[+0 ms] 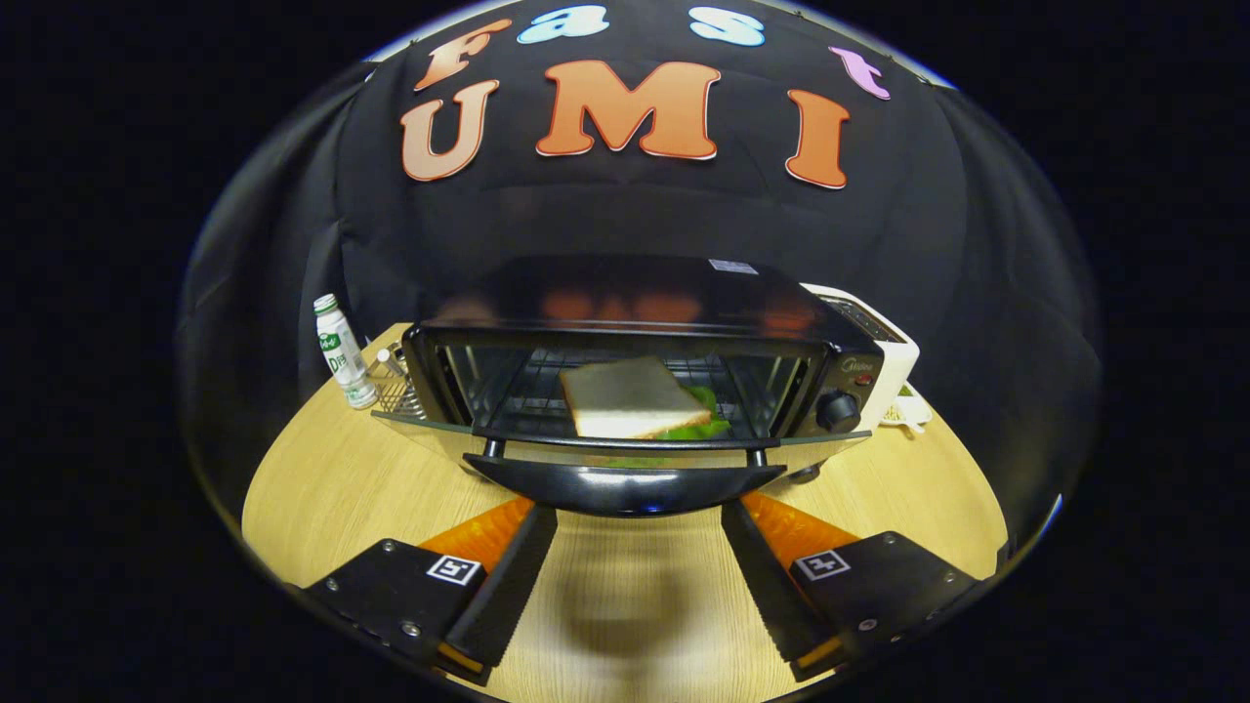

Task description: Open the toaster oven, put the food inside, and close the toaster oven door.

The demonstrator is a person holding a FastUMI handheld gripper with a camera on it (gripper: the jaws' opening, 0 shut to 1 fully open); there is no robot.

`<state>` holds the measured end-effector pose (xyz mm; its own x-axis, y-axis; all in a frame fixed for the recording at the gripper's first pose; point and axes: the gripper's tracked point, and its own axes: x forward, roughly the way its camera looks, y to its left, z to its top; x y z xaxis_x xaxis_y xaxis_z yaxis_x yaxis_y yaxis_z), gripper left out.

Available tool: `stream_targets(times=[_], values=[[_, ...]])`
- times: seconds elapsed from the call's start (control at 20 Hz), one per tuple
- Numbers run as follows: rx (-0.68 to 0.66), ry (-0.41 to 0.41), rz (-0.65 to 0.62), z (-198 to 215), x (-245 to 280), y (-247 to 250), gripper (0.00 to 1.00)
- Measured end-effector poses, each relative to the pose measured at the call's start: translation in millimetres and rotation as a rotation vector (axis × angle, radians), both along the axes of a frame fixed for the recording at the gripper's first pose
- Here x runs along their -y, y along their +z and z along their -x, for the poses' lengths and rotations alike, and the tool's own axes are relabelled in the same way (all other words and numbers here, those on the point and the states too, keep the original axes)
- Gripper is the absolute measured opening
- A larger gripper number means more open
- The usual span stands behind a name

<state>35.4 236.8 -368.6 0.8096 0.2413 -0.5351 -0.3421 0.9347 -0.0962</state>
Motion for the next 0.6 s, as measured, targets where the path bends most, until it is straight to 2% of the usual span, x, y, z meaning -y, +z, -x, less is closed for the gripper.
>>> stream_targets(times=[0.35, 0.45, 0.6], values=[[0.057, -0.017, -0.026, -41.8, -17.7, 21.3, 1.0], [0.025, -0.018, -0.044, -41.9, -16.7, 16.5, 1.0], [0.06, -0.014, -0.019, -37.2, -4.6, 21.8, 1.0]])
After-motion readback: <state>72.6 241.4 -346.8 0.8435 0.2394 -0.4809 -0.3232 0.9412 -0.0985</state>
